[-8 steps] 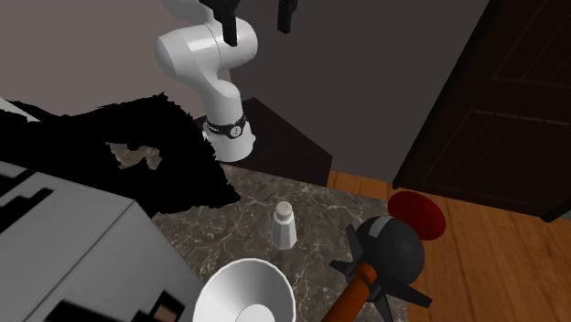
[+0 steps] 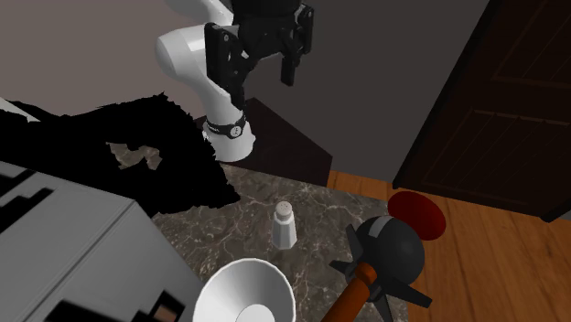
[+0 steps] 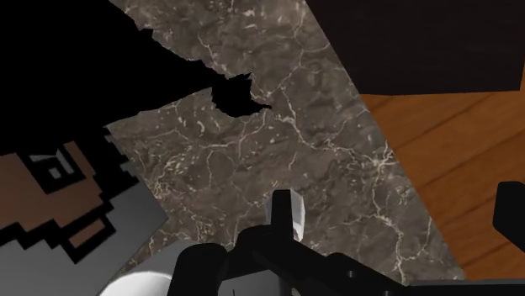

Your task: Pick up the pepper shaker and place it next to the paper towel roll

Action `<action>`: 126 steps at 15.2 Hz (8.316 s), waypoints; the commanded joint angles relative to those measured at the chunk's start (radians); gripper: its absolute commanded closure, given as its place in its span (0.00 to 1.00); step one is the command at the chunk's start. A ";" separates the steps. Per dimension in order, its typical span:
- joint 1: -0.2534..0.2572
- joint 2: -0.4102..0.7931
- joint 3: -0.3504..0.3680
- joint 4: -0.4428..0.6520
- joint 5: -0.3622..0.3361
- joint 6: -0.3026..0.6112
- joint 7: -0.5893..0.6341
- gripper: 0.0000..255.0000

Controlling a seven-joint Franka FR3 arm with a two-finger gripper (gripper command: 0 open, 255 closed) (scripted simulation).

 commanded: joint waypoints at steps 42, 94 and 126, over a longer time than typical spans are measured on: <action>0.015 0.417 -0.127 -0.001 0.051 0.376 -0.215 1.00; 0.018 0.347 -0.110 0.626 0.045 -0.319 -0.217 1.00; -0.199 -0.246 -0.463 0.328 -0.436 -0.489 -0.773 1.00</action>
